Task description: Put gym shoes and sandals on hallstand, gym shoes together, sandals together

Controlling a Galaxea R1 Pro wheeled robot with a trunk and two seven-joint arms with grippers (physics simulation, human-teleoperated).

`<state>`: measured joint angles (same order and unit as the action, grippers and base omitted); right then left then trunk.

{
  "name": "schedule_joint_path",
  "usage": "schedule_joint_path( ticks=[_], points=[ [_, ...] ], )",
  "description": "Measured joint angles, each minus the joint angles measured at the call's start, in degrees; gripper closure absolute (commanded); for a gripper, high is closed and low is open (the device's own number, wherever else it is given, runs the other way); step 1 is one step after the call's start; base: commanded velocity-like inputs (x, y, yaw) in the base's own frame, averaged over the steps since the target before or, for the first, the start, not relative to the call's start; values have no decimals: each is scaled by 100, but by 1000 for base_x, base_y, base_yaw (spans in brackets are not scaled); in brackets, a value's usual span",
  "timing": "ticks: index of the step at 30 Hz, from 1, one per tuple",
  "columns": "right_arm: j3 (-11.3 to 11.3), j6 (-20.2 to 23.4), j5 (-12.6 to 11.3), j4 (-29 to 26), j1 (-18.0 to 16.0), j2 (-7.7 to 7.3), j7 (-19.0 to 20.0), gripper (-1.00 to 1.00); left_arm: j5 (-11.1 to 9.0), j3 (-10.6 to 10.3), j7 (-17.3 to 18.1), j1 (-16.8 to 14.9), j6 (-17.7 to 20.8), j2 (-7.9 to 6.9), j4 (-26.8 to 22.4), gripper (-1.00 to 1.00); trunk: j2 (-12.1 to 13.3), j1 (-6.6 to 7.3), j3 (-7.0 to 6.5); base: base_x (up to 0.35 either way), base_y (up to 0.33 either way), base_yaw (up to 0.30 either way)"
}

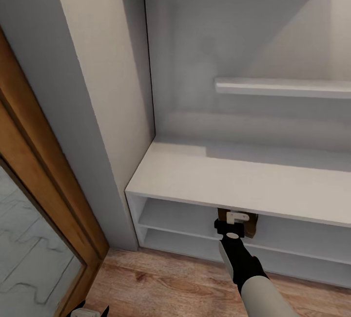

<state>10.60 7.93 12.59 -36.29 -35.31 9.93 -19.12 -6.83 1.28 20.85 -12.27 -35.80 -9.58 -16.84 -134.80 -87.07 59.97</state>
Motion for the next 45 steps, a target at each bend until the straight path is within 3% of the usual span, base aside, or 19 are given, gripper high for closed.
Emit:
schedule_joint_path(
  ticks=[25,35,45],
  points=[
    [0,0,0,-7,0,0,0,100,-14,-5,14,0,-12,0,-9,-100,0,0,0,0,-18,0],
    [2,0,-4,-5,0,0,-1,100,-2,-10,25,0,-1,0,-9,-100,-400,-219,179,0,0,0],
    [0,0,0,0,0,0,0,100,-4,6,7,0,-5,0,-8,-100,-401,-220,180,0,0,-71]
  ],
)
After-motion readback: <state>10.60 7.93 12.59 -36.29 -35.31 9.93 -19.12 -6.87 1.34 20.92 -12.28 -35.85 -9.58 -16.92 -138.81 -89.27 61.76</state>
